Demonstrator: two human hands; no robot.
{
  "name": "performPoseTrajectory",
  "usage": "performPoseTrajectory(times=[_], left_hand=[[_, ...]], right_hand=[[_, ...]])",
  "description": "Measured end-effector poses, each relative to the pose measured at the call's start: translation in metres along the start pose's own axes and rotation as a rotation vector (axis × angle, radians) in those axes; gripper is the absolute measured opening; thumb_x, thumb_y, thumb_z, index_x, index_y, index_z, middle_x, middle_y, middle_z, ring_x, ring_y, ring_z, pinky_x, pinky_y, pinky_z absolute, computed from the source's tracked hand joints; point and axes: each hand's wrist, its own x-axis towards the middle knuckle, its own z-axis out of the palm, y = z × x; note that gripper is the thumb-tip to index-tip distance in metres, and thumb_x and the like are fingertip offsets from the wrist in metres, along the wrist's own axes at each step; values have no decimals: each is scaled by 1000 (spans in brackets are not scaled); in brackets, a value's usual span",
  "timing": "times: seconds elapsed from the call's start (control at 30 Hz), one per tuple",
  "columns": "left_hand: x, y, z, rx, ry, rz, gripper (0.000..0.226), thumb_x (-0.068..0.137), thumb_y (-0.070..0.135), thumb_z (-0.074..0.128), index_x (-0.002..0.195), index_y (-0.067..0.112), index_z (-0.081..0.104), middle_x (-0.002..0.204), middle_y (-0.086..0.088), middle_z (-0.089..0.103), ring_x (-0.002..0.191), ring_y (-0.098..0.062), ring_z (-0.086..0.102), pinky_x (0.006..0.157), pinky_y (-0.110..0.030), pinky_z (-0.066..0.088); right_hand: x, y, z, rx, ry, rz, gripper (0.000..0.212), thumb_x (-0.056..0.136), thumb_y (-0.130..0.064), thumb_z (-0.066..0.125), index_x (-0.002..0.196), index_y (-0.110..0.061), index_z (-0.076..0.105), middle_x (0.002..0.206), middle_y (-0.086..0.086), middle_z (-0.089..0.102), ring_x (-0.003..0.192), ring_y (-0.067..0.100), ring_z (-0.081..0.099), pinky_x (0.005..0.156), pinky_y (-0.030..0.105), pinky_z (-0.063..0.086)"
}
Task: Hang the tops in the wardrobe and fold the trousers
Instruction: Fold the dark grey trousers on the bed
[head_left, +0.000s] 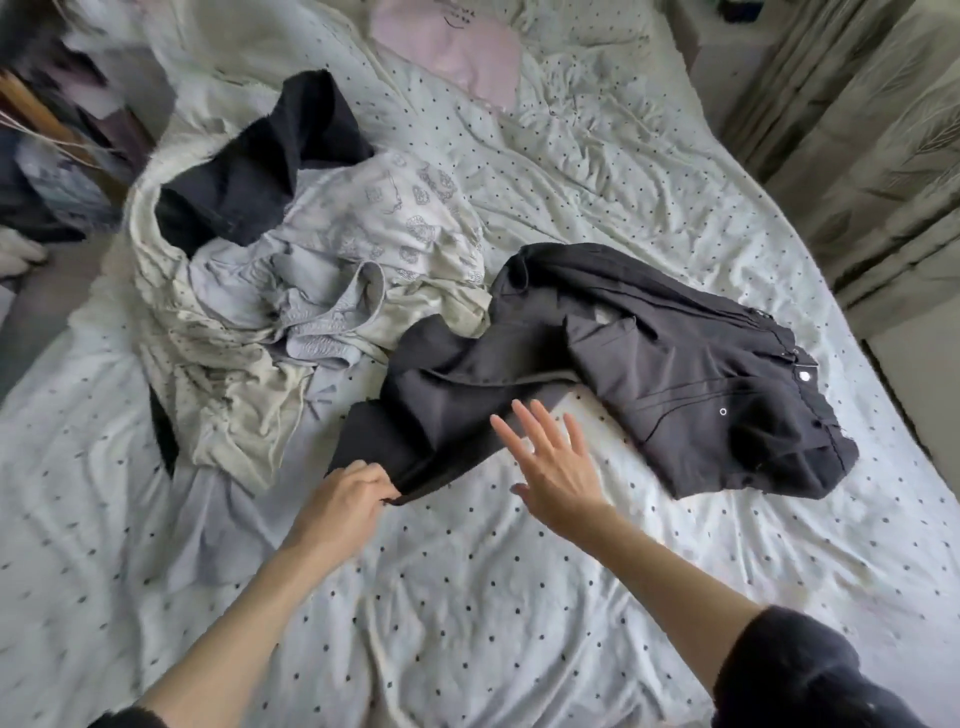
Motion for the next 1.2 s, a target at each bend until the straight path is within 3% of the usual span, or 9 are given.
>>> performPoseTrajectory(times=[0.13,0.23,0.4,0.47,0.63,0.83,0.97,1.07,1.2], left_hand=[[-39,-59,-41,-10,175,6,44,47,-27,67,68,11,74,72,8,61,70,-7,43,43,-19,46],[-58,-96,-78,25,285,-61,47,49,-30,56,72,7,73,79,3,62,72,-19,56,57,-30,52],[-87,-138,-126,176,485,-159,44,67,-2,33,80,5,74,85,-7,68,84,-19,48,69,-32,41],[-94,-146,-125,252,371,-253,42,71,-6,40,86,10,76,91,-7,70,88,-22,51,71,-37,46],[-93,-145,-81,165,-612,-553,24,96,16,45,107,28,62,129,-1,55,117,-21,53,93,-32,46],[-41,-117,-43,170,-231,-335,56,95,14,47,147,23,25,152,-1,24,138,-21,25,107,-35,31],[9,-108,-20,307,-363,-227,83,89,12,55,150,29,3,158,-5,2,145,-26,1,114,-49,3],[10,-88,7,356,-449,-263,66,86,13,57,143,23,25,138,-5,42,127,-23,42,109,-43,22],[-39,-54,40,311,-382,-128,48,41,8,89,83,11,66,59,-3,60,48,-19,59,73,-32,32]], right_hand=[[14,-84,7,-48,-75,-72,76,85,-32,66,148,-23,26,154,11,25,143,28,21,114,51,12],[26,-117,9,-36,45,-55,66,56,-32,87,117,-18,65,103,6,68,95,26,66,83,43,51],[48,-150,-7,56,185,-43,38,65,-20,82,100,-14,69,88,3,67,79,27,66,66,37,52],[51,-161,-12,124,80,-53,38,88,-22,60,125,-12,57,121,7,58,112,30,55,90,40,43],[53,-159,1,76,-122,11,42,99,-31,40,138,-18,42,140,2,42,129,23,36,103,36,31],[44,-126,17,-1,-95,186,47,98,-27,42,142,-19,30,137,2,42,126,24,39,98,36,34],[41,-103,31,-6,-129,253,56,96,-32,47,145,-18,24,140,2,38,130,24,35,99,36,33],[28,-98,48,29,-234,253,59,97,-32,46,148,-18,19,148,4,29,137,24,27,106,37,30],[9,-99,62,84,-353,216,50,98,-33,42,145,-18,29,146,3,35,134,23,32,108,37,27]])
